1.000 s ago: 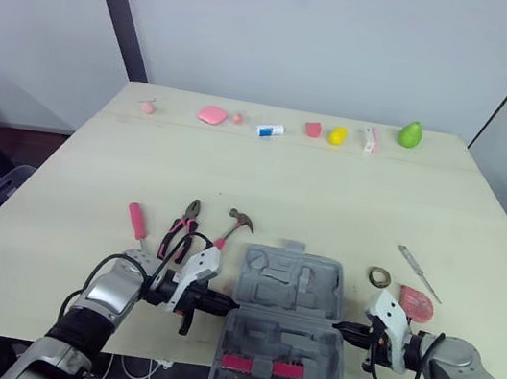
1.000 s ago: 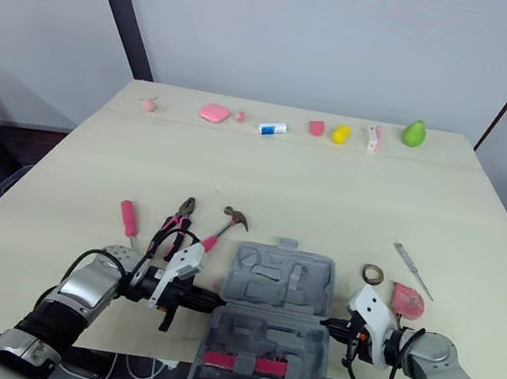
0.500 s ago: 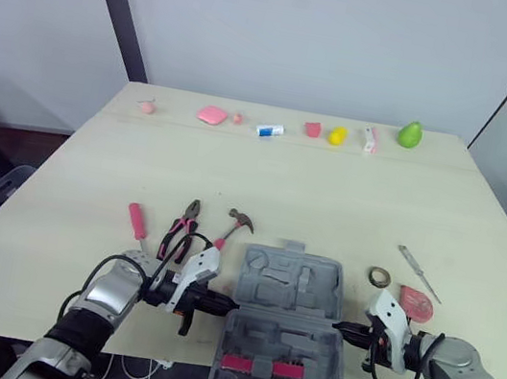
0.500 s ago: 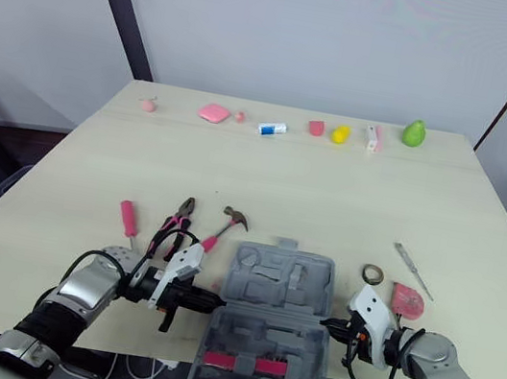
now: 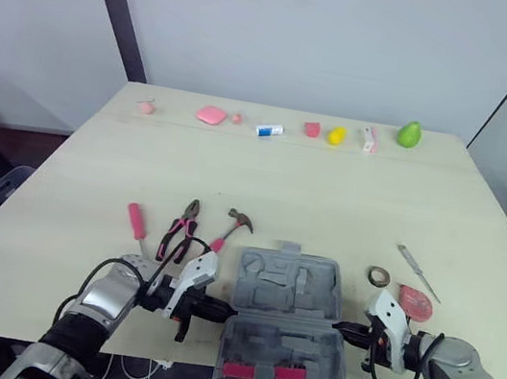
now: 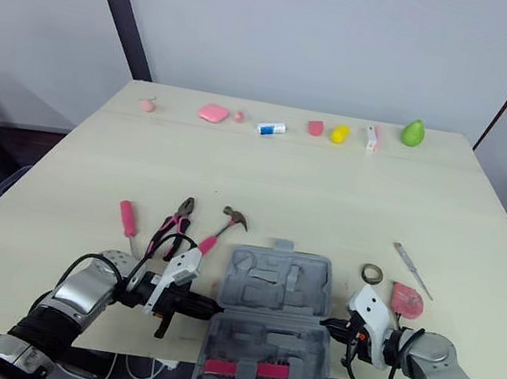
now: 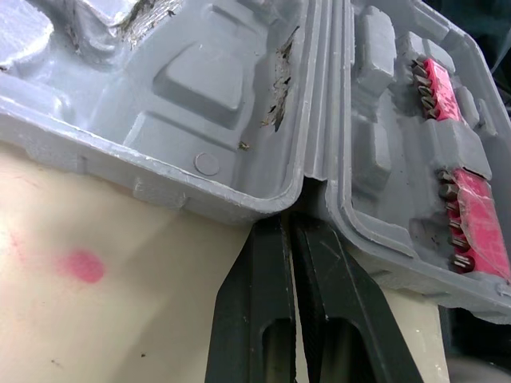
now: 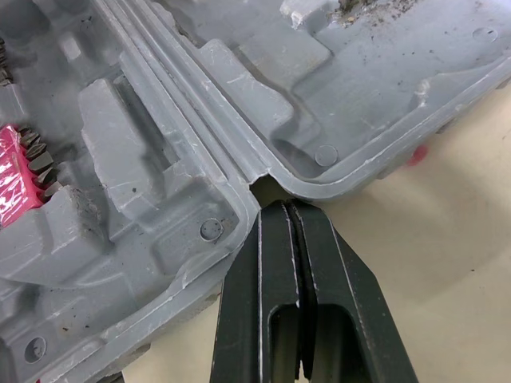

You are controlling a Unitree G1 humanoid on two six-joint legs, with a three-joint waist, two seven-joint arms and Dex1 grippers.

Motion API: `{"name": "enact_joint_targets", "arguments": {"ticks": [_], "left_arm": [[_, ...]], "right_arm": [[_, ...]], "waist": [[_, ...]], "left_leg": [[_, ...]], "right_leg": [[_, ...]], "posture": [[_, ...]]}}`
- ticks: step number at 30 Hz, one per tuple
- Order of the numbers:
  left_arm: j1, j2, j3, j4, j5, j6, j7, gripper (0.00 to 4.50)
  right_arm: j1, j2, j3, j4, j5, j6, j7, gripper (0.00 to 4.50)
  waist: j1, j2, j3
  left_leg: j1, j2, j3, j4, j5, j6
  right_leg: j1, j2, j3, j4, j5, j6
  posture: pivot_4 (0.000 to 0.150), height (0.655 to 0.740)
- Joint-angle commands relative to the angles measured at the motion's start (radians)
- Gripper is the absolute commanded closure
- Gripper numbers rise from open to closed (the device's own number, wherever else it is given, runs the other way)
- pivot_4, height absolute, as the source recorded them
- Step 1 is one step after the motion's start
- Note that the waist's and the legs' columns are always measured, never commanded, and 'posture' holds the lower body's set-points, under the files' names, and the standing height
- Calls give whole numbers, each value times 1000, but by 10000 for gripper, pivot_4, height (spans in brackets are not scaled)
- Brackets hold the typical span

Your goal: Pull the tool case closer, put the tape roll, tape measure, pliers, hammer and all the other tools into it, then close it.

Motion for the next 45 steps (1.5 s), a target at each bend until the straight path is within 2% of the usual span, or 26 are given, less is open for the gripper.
{"name": "enact_joint_targets", "arguments": {"ticks": [1,16,25,45], "left_arm": [[-3,-9,-20,21,13,-7,32,43190],[0,-3,-19,9,12,10,34,43190],[1,-2,-18,2,10,20,37,43190],[-19,-3,-10,13,6,22,43,43190]], "right_arm": [[-8,10,8,-42,20,3,9,45000],[-9,8,10,-62,26,46,13,45000],[-29,32,0,-18,0,-16,-10,45000],[-20,21,-4,-15,-1,-7,7,45000]], "waist": [[0,0,0],[0,0,0],[-1,0,0],[0,0,0]], "left_leg": [[0,0,0,0,0,0],[0,0,0,0,0,0],[1,0,0,0,0,0],[1,0,0,0,0,0]], "right_leg": [[0,0,0,0,0,0],[0,0,0,0,0,0],[0,0,0,0,0,0],[0,0,0,0,0,0]], "posture": [[1500,7400],[1500,7400],[1500,7400],[1500,7400]]}}
